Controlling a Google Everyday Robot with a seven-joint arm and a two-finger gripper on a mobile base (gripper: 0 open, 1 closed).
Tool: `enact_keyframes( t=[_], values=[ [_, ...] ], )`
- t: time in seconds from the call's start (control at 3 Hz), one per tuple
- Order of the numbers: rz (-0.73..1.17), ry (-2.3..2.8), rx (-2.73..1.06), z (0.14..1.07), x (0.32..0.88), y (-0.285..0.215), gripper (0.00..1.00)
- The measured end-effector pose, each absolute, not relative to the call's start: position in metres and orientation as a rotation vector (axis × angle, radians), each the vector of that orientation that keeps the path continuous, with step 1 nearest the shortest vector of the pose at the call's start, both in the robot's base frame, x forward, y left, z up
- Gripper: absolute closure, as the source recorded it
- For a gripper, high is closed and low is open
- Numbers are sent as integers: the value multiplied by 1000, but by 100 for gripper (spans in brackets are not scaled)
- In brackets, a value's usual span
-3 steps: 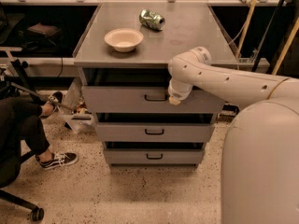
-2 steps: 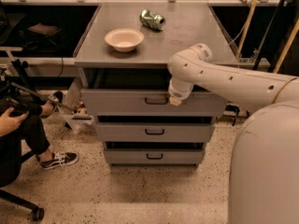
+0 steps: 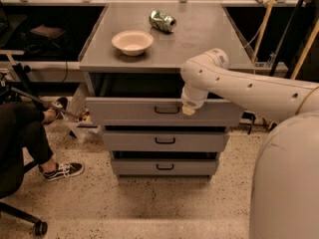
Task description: Open top drawer
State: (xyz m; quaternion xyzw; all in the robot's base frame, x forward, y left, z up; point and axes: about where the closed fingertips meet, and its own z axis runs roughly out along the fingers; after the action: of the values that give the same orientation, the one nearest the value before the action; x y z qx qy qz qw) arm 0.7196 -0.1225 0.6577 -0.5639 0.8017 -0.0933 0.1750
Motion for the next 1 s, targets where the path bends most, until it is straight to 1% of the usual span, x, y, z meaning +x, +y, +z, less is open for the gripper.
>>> enact_keyframes(
  t=[1.0],
  values=[
    [-270, 2266, -1601, 662, 712, -124, 100]
  ],
)
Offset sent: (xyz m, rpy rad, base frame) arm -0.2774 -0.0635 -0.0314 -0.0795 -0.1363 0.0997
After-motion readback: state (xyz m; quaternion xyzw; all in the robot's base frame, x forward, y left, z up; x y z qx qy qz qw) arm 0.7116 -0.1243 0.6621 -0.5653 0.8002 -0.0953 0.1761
